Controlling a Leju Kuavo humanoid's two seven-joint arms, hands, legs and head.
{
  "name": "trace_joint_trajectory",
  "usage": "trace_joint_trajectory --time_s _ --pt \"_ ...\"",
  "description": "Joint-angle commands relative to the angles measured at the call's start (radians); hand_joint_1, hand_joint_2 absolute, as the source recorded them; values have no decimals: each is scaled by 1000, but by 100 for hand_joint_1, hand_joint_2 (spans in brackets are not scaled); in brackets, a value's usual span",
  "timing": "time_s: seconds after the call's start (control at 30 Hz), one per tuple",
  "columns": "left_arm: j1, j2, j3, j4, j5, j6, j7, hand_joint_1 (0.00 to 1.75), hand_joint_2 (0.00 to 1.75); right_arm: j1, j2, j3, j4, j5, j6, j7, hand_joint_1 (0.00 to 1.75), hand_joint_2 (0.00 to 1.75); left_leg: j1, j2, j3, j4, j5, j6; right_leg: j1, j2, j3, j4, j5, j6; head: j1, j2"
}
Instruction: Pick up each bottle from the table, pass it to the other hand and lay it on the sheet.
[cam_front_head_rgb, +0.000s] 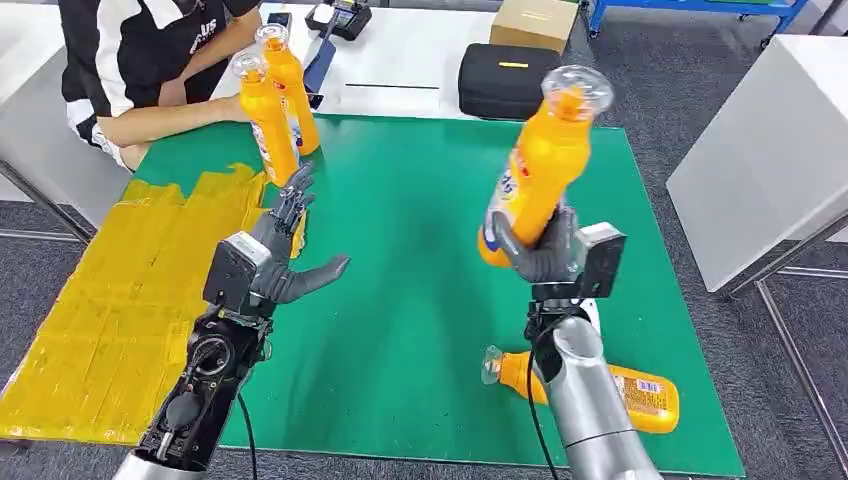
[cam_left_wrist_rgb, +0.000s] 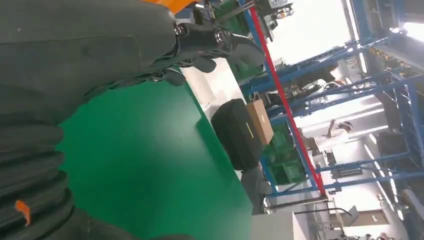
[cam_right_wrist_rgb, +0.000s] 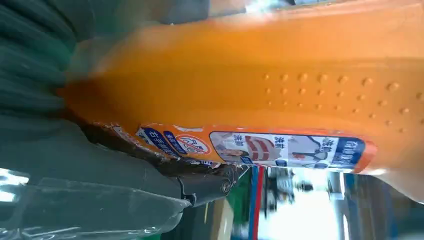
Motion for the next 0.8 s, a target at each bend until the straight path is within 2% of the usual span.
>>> trace_joint_trajectory --time_s 0.03,0.1,0.17,0.27,0.53,0.6,0.77,0.8 --pt "-40 7 -18 53 11 -10 10 0 175 -114 18 108 220 -9 67 13 175 175 0 2 6 1 -4 1 1 3 5 1 -2 -6 0 0" --pt "-41 6 -15 56 15 -16 11 0 175 -138 13 162 268 28 88 55 175 175 0 3 8 1 -5 1 1 4 7 1 -3 -7 0 0" --pt "-41 4 -10 59 19 -28 10 0 175 -156 16 199 305 55 83 69 175 175 0 2 3 0 -1 0 1 3 2 0 0 -3 0 0" --pt "-46 2 -11 64 17 -35 12 0 175 -174 14 249 339 94 85 84 175 175 0 2 6 1 -3 0 1 4 5 1 -2 -7 0 0" --pt "-47 7 -17 57 12 -41 27 0 175 -183 37 312 362 147 79 111 175 175 0 1 3 0 -2 0 1 2 3 0 -1 -4 0 0" --pt "-46 8 -15 61 13 -41 31 0 175 -182 42 335 352 164 77 110 175 175 0 1 8 2 -5 1 1 3 7 1 -3 -7 0 0" --pt "-46 8 -15 61 13 -41 31 0 175 -183 45 337 349 165 76 110 175 175 0 0 3 0 -2 0 1 1 3 0 -1 -4 0 0" --pt "-46 7 -15 62 14 -42 33 0 175 -184 40 353 342 181 71 112 175 175 0 0 8 2 -4 0 1 2 7 2 -4 -8 0 0"
